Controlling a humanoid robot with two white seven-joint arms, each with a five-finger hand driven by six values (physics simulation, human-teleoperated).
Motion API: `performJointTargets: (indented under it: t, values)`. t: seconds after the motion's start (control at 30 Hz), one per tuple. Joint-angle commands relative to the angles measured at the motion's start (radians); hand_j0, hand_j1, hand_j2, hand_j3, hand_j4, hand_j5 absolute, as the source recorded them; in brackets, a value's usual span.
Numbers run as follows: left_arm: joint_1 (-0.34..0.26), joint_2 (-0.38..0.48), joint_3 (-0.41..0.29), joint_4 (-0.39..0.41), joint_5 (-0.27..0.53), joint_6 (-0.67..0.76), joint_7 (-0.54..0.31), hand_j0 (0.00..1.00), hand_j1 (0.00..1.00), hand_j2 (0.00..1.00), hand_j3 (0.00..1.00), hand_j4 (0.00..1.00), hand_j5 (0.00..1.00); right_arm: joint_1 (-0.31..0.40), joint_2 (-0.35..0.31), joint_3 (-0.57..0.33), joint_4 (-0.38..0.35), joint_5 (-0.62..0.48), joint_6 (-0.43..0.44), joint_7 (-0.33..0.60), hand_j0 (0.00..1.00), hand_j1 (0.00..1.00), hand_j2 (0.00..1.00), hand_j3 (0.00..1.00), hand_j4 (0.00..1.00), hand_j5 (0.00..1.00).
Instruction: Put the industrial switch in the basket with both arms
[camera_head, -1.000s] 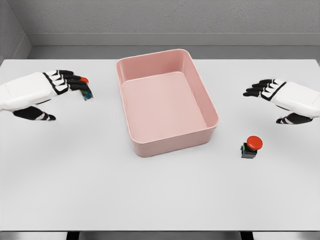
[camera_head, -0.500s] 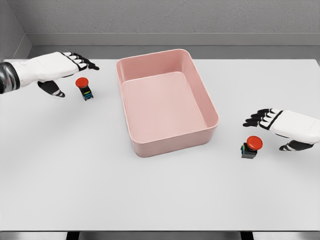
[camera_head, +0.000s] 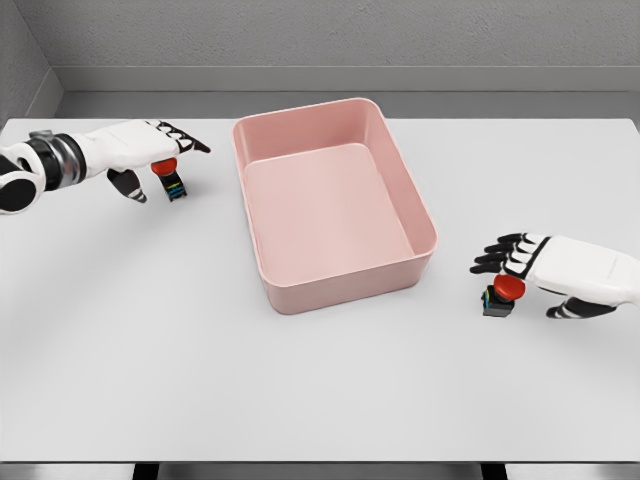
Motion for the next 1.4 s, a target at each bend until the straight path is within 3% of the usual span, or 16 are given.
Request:
performJointTargets:
  t: [0.0, 0.2, 0.47, 0.73, 1.03, 1.2, 1.37]
  values:
    - [0.000, -0.009, -0.002, 0.021, -0.010, 0.002, 0.001, 1.00, 1.00, 1.00, 1.00, 1.00, 1.00, 0.000, -0.002, 0.001, -0.010, -0.006, 0.001, 0.001, 1.00, 1.00, 1.00, 1.00, 1.00, 1.00]
    - [-0.006, -0.065, -0.002, 0.108, -0.022, 0.002, 0.001, 0.99, 0.99, 0.99, 0.99, 0.99, 0.99, -0.005, 0.015, 0.000, -0.005, -0.006, 0.001, 0.006, 1.00, 1.00, 1.00, 1.00, 1.00, 1.00]
    - [-0.008, -0.073, -0.005, 0.120, -0.059, 0.002, 0.003, 0.88, 0.88, 0.88, 0.88, 0.88, 0.88, -0.006, 0.057, 0.001, 0.018, 0.005, 0.001, 0.010, 1.00, 1.00, 1.00, 1.00, 1.00, 1.00]
    - [-0.009, -0.095, -0.007, 0.152, -0.082, 0.004, 0.004, 0.87, 0.87, 0.87, 0.87, 0.87, 0.87, -0.002, 0.066, 0.001, 0.047, 0.032, 0.001, 0.010, 1.00, 1.00, 1.00, 1.00, 1.00, 1.00]
    - [-0.009, -0.101, -0.008, 0.171, -0.111, 0.025, 0.006, 0.80, 0.80, 0.80, 0.80, 0.80, 0.80, -0.002, 0.087, 0.001, 0.061, 0.061, 0.001, 0.012, 1.00, 1.00, 1.00, 1.00, 1.00, 1.00]
    - [-0.009, -0.101, -0.008, 0.179, -0.114, 0.025, 0.006, 0.78, 0.78, 0.78, 0.78, 0.78, 0.78, 0.000, 0.093, 0.000, 0.061, 0.092, 0.001, 0.010, 0.86, 0.86, 0.86, 0.86, 0.86, 0.86]
    - [-0.008, -0.111, -0.008, 0.182, -0.115, 0.025, 0.008, 0.76, 0.76, 0.76, 0.76, 0.76, 0.76, 0.002, 0.093, -0.002, 0.059, 0.095, 0.001, 0.010, 0.80, 0.80, 0.80, 0.80, 0.80, 0.80]
